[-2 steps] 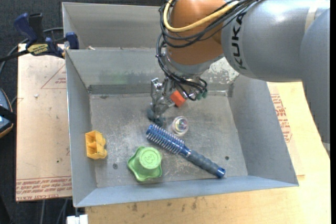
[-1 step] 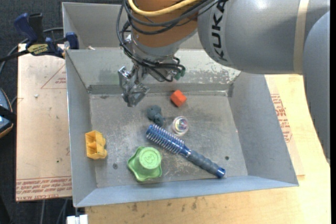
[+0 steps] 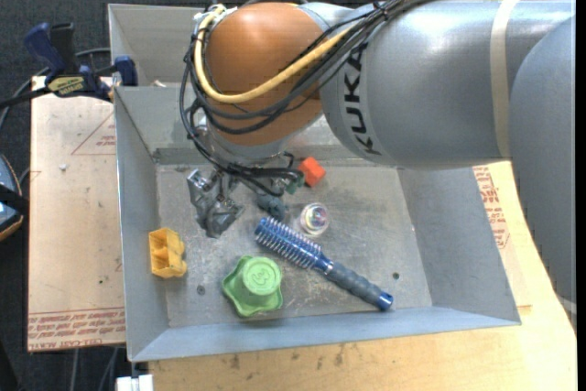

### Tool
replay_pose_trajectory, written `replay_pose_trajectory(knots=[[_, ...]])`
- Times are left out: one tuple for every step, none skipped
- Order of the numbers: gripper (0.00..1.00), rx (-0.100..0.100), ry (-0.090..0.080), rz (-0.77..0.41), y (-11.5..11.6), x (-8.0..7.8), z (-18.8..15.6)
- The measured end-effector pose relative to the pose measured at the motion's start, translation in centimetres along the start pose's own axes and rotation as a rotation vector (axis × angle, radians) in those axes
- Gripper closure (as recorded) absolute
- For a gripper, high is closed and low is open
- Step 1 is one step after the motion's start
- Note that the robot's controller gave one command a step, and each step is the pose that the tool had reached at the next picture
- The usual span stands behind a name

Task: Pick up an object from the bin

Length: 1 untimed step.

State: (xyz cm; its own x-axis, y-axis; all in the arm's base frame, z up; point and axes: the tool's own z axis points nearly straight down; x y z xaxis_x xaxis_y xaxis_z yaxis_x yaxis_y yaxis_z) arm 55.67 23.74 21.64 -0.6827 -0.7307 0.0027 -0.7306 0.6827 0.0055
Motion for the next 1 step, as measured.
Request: replay_pose_trajectory(knots=[[1.00,0.003,-0.005,0.006,-2.62,-3.58,6.15]])
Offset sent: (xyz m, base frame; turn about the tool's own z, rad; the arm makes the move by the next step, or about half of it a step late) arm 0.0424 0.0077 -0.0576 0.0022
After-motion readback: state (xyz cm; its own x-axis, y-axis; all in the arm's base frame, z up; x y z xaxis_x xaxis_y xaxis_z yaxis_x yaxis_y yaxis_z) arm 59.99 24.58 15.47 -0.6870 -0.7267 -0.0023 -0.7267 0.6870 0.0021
